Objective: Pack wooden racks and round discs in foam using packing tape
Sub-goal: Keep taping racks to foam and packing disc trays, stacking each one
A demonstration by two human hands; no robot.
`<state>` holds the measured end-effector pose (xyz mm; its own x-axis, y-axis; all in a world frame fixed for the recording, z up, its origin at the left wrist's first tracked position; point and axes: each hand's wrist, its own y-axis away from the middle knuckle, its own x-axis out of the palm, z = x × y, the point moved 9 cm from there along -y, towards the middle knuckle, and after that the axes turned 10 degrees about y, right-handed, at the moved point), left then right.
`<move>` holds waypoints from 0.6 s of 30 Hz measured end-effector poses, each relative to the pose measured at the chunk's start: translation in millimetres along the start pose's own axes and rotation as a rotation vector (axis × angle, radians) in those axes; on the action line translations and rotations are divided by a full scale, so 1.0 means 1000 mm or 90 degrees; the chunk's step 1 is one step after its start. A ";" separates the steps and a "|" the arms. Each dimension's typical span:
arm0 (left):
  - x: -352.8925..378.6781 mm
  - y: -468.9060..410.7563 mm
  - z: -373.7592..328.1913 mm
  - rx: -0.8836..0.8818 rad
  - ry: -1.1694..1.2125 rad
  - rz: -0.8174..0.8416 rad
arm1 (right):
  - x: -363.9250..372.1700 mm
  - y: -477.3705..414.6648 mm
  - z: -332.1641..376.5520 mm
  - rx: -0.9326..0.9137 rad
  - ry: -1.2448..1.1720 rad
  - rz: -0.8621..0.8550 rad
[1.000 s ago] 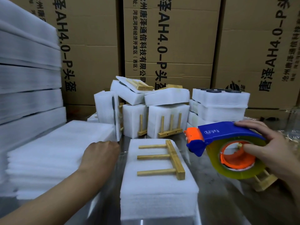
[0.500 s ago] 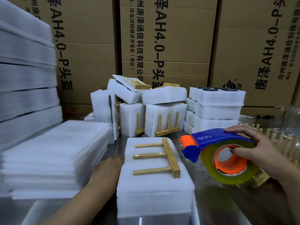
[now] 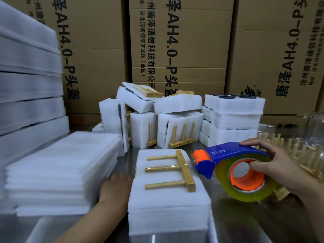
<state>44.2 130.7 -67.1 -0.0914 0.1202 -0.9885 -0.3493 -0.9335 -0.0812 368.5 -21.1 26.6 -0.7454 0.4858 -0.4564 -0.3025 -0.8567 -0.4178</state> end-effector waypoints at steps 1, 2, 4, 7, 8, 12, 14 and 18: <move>-0.001 -0.002 -0.001 0.007 -0.006 0.006 | 0.001 0.000 0.000 0.002 0.001 0.003; -0.001 0.000 -0.002 0.019 0.000 0.009 | 0.001 0.000 0.000 0.004 0.004 0.006; -0.002 -0.001 0.003 0.029 0.056 0.031 | 0.002 0.000 0.000 0.008 0.007 0.008; -0.017 -0.014 0.023 -0.010 0.247 0.055 | 0.002 0.001 0.000 0.013 0.010 0.009; -0.031 -0.018 0.032 -0.035 0.341 0.025 | 0.002 0.001 0.000 0.013 0.010 0.010; -0.110 -0.014 0.028 0.019 0.621 -0.232 | 0.003 0.001 -0.001 0.015 0.014 0.014; -0.136 -0.002 -0.015 0.154 0.630 -0.255 | 0.003 0.001 -0.002 0.014 0.014 0.016; -0.108 -0.004 -0.102 0.284 0.456 -0.058 | 0.005 0.001 -0.004 0.005 0.025 0.023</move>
<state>151.0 87.3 26.6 0.5153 -0.1952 -0.8345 -0.6759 -0.6912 -0.2557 367.1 -18.6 21.1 -0.7317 0.4615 -0.5016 -0.2814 -0.8748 -0.3944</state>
